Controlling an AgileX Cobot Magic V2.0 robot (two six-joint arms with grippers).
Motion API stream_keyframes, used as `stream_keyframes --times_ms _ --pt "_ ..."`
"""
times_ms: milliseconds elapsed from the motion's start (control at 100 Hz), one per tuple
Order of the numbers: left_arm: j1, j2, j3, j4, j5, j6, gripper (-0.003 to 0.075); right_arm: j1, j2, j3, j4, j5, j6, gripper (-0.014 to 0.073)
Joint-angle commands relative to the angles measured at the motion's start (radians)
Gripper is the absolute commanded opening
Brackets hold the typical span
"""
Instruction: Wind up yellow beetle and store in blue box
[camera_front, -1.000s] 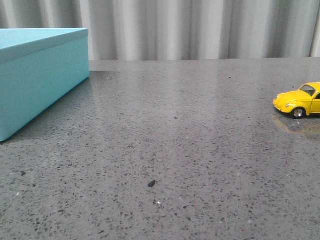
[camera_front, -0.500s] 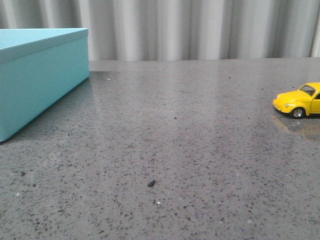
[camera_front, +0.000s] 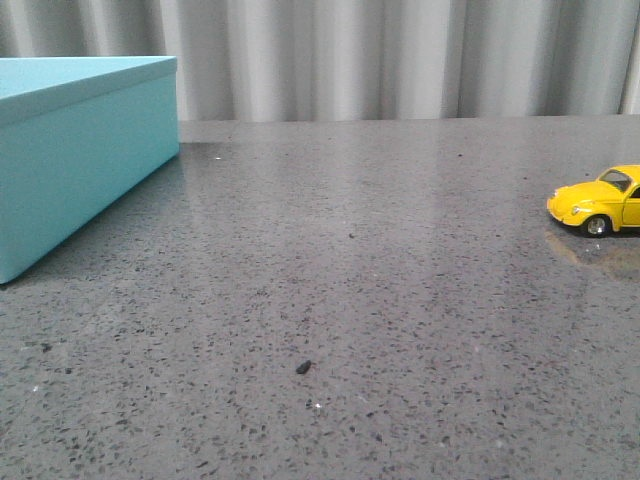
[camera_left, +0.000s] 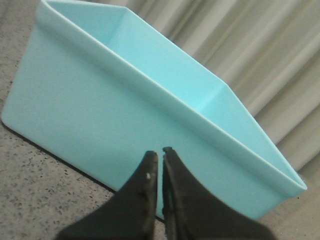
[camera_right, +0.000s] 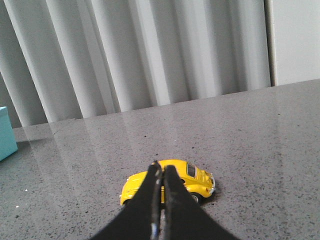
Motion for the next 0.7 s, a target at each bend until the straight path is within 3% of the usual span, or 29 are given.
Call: stream_keyframes --times_ms 0,690 --pt "0.004 -0.031 0.026 -0.014 -0.054 -0.01 -0.0021 -0.005 -0.017 0.02 0.004 -0.069 0.001 -0.0054" --pt "0.004 -0.031 0.026 -0.018 -0.051 -0.01 -0.0021 -0.005 0.07 0.02 0.004 -0.089 0.001 -0.0054"
